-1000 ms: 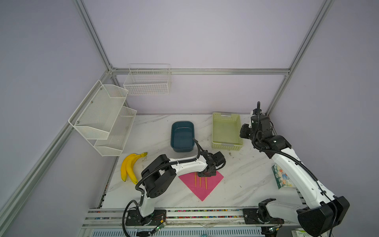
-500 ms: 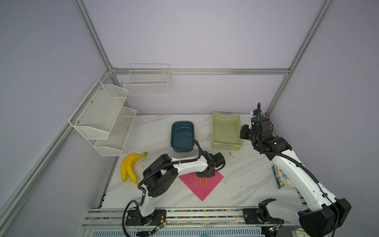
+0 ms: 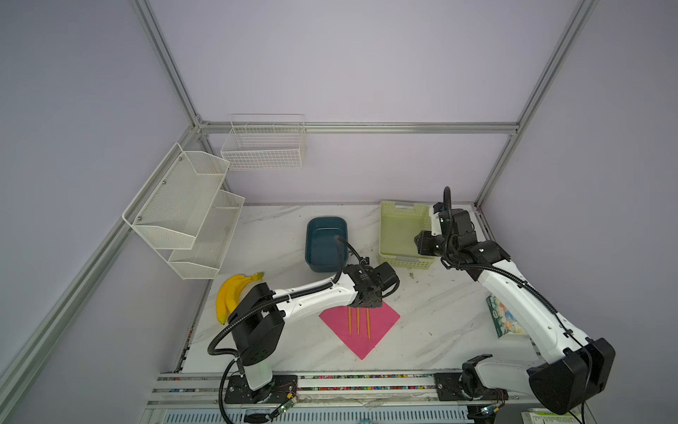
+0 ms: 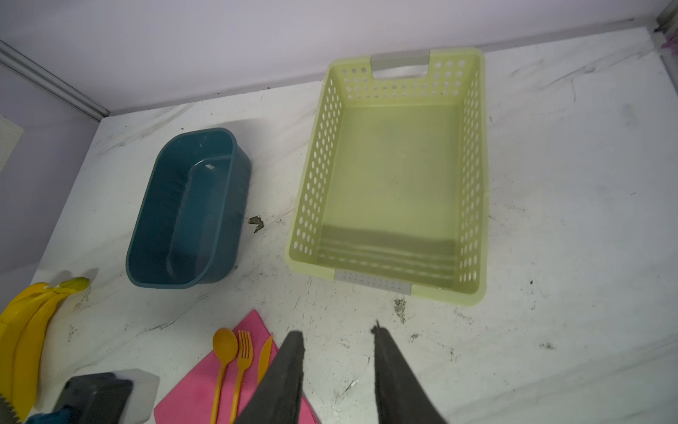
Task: Place the utensils on the paper napkin and roll it up
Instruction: 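Raise the left gripper off the knife while the right gripper moves toward the napkin, then move the right gripper over the knife handle while the left gripper withdraws toward the tub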
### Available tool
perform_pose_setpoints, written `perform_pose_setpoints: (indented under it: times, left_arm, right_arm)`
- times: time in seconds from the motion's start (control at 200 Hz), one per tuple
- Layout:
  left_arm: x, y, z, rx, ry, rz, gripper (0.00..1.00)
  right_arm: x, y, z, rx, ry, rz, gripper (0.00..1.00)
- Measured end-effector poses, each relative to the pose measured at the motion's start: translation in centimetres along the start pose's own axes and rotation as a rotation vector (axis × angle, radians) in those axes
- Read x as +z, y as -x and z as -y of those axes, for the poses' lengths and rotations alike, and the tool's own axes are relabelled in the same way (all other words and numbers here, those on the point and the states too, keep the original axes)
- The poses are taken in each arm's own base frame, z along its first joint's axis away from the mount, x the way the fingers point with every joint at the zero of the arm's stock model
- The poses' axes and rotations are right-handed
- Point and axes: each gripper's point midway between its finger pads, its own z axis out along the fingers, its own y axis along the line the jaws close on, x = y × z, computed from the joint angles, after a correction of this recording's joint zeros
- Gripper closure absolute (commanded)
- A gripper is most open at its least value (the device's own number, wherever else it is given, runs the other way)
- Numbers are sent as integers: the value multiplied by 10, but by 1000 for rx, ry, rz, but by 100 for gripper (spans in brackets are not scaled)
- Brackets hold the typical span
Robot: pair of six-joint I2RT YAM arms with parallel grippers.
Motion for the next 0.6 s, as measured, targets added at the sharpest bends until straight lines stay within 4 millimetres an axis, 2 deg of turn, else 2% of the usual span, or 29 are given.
perform_pose_setpoints:
  times: [0.105,0.285,0.465,0.595]
  left_arm:
    - [-12,15,-14,8,-12,29,70]
    - [-25,35,-59,17,3,65,70]
    - [-47,44,-101,13,-12,126,68]
    - [-59,40,-120,30,-28,165,68]
  right_arm:
    - [8,-32,-18,6,29,-78,66]
    - [14,-75,-52,7,67,-175,67]
    - [24,-115,-64,35,59,-261,68]
    - [38,-143,-73,34,34,-333,68]
